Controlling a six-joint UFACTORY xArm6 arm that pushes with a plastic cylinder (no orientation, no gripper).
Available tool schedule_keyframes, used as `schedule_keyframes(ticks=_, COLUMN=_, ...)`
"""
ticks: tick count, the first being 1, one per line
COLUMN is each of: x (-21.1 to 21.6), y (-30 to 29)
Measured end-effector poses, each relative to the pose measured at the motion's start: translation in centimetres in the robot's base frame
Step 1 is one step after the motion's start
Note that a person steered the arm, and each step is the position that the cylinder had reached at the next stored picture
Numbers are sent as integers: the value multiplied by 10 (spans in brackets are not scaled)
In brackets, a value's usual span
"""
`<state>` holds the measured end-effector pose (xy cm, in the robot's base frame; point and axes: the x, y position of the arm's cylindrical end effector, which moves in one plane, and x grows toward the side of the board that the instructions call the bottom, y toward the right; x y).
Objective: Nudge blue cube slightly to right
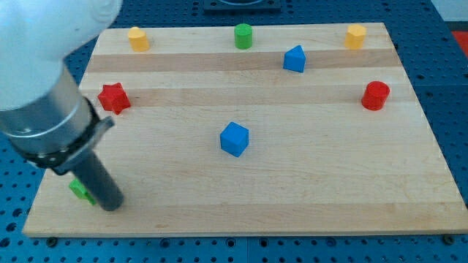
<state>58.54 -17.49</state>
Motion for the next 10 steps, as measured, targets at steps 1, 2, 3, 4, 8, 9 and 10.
schedule_keyframes(ticks=1, x=0, y=58)
schedule_keyframes(ticks=2, x=-16, y=84)
schedule_keyframes(ticks=3, x=-50, y=84)
schedule_keyframes(ticks=4, x=-85, y=83)
schedule_keyframes(ticks=8, x=-118, y=209)
schedule_keyframes(ticks=9, x=-126, y=246)
schedule_keyframes(ticks=10, x=-153, y=259)
